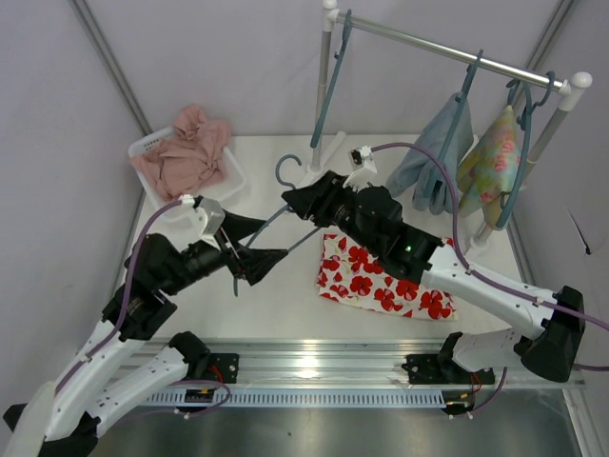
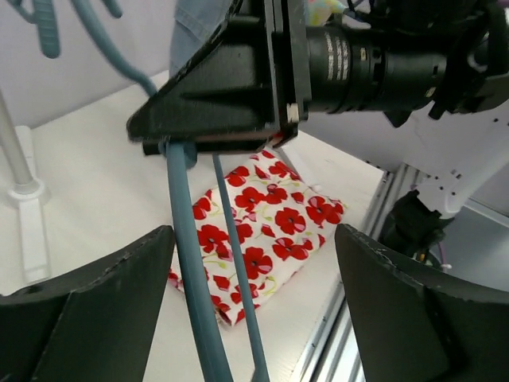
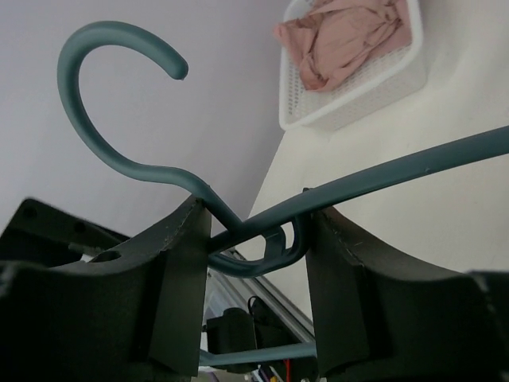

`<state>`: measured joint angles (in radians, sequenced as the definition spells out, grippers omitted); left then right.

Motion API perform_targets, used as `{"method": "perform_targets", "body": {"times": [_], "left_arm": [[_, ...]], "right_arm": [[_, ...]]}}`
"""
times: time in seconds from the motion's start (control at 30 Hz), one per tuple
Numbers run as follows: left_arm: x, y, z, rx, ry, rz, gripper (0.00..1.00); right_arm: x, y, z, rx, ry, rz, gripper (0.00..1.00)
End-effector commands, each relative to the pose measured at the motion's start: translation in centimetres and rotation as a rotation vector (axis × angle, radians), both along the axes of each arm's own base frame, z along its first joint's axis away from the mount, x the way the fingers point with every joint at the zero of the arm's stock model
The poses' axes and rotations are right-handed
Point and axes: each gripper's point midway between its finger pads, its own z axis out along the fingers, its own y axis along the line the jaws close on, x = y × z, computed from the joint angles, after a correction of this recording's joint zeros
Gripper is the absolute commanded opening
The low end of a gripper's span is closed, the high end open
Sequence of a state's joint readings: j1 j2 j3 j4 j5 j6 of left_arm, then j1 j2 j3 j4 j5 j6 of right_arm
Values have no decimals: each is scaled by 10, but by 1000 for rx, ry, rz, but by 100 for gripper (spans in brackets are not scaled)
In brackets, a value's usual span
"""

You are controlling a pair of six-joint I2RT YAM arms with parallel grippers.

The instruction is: Place the skirt on the hanger

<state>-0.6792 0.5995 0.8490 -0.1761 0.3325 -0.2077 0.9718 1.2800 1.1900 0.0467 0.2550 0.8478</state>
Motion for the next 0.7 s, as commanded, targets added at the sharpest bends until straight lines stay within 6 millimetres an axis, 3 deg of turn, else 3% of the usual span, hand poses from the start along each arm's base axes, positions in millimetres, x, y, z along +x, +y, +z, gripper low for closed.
{"method": "perform_targets", "body": {"times": [0.0,0.07,0.13,0.2,0.43,0.67], "left_arm": [[-19,-5,18,38,9,-98,88],[-10,-5,21,73,57,-65,89],[-7,-5,10,126,114,-53,89],[2,-7,18,146,137,-32,88],[14,-15,-6,229,228,-25,72],[21,-16,-4,208,218,4,51]], "right_arm": [[-21,14,34,51,-161,116,0],[-29,18,34,42,-197,153,0],[-32,18,40,36,-235,166,0],[-34,18,42,26,-252,176,0],[-32,7,45,13,-260,141,0],[-37,11,49,35,-266,196,0]]}}
